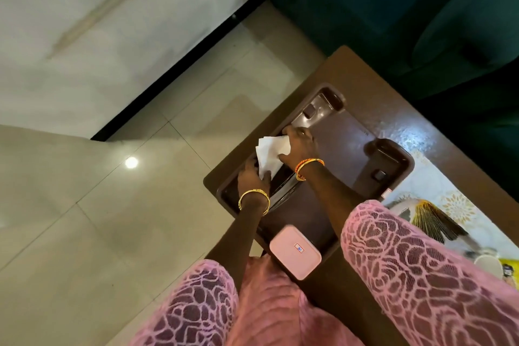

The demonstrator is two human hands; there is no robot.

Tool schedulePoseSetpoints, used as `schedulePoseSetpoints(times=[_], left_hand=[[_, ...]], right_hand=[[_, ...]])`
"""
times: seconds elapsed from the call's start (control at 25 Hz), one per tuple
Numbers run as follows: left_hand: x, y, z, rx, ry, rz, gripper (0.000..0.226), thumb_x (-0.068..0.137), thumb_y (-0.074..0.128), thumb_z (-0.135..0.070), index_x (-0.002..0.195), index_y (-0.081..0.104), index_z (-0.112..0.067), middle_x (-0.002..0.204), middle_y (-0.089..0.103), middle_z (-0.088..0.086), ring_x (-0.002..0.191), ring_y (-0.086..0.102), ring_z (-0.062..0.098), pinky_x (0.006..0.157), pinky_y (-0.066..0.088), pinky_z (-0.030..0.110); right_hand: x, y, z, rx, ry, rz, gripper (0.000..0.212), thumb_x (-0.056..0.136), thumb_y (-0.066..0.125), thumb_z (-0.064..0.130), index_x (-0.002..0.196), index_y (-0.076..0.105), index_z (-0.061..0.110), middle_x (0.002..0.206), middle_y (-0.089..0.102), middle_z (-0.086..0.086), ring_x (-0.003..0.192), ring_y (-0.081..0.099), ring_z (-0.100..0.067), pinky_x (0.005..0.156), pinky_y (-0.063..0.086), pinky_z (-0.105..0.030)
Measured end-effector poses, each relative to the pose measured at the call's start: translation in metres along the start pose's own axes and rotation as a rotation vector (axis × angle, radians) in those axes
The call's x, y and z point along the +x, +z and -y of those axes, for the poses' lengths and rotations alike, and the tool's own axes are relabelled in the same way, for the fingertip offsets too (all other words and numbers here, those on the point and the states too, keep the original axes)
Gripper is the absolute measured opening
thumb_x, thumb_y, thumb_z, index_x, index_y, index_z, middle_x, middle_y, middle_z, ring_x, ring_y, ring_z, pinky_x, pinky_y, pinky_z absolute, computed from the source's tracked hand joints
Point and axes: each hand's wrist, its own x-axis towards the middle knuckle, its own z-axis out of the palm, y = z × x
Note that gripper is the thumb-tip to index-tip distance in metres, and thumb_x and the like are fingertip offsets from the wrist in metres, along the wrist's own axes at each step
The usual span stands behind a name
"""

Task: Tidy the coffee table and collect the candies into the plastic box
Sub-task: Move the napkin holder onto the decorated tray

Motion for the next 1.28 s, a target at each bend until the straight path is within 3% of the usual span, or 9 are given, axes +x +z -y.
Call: schedulePoseSetpoints(times=[0.28,0.48,0.6,0.76,0.96,1.08,1.28], left_hand=[[-0.024,-0.018,-0.008,0.014,0.307,-0.149,0.022,0.088,0.055,-0.005,0.106,0.067,-0.001,0.111,0.066,0.021,0.102,0.061,0.037,0.091,0.048,0.038],[-0.066,-0.034,-0.01,0.002,0.535,-0.258,0.019,0.084,0.061,-0.004,0.099,0.071,-0.001,0.099,0.07,0.02,0.091,0.065,0.034,0.083,0.055,0.043],[-0.089,-0.033,-0.003,-0.034,0.501,-0.223,0.02,0.082,0.065,-0.007,0.1,0.07,0.0,0.101,0.07,0.019,0.095,0.064,0.034,0.086,0.054,0.044],[-0.113,-0.018,0.017,0.032,0.448,-0.11,0.019,0.083,0.063,-0.005,0.1,0.07,-0.001,0.103,0.07,0.02,0.097,0.064,0.036,0.088,0.053,0.046],[-0.118,-0.014,0.036,0.098,0.36,-0.132,0.019,0.081,0.065,-0.003,0.098,0.071,-0.003,0.1,0.071,0.019,0.092,0.065,0.036,0.084,0.054,0.044],[-0.113,-0.014,0.048,0.132,0.374,-0.154,0.016,0.079,0.066,-0.002,0.094,0.072,-0.003,0.094,0.072,0.018,0.086,0.067,0.036,0.08,0.055,0.045],[-0.098,-0.012,0.061,0.168,0.224,-0.057,0.022,0.085,0.059,-0.008,0.106,0.068,-0.008,0.109,0.069,0.015,0.1,0.063,0.033,0.091,0.05,0.044]], right_hand=[[-0.023,-0.036,0.006,-0.016,-0.101,0.029,0.06,0.07,0.067,0.011,0.125,0.051,0.029,0.13,0.045,-0.009,0.129,0.031,-0.033,0.104,0.032,-0.05],[-0.064,-0.077,0.006,-0.032,-0.246,-0.072,0.039,0.068,0.066,0.005,0.1,0.067,0.025,0.144,0.039,0.0,0.14,0.018,-0.028,0.105,0.023,-0.054],[-0.089,-0.084,-0.011,-0.066,-0.288,-0.125,0.026,0.069,0.067,0.007,0.089,0.071,0.023,0.129,0.058,0.002,0.136,0.033,-0.024,0.108,0.017,-0.049],[-0.11,-0.068,-0.028,-0.038,-0.251,-0.068,0.03,0.069,0.064,-0.002,0.089,0.073,0.018,0.117,0.068,0.001,0.129,0.044,-0.022,0.108,0.016,-0.041],[-0.115,-0.038,-0.032,-0.012,-0.265,-0.038,0.027,0.069,0.064,-0.004,0.088,0.071,0.015,0.117,0.069,0.001,0.127,0.046,-0.027,0.106,0.02,-0.049],[-0.11,-0.028,-0.028,-0.007,-0.262,0.001,0.032,0.07,0.062,-0.005,0.092,0.071,0.017,0.124,0.064,0.0,0.129,0.042,-0.028,0.105,0.02,-0.047],[-0.103,-0.015,-0.023,-0.022,-0.212,0.035,0.036,0.077,0.056,0.0,0.101,0.069,0.023,0.138,0.05,0.001,0.137,0.029,-0.027,0.109,0.019,-0.051]])
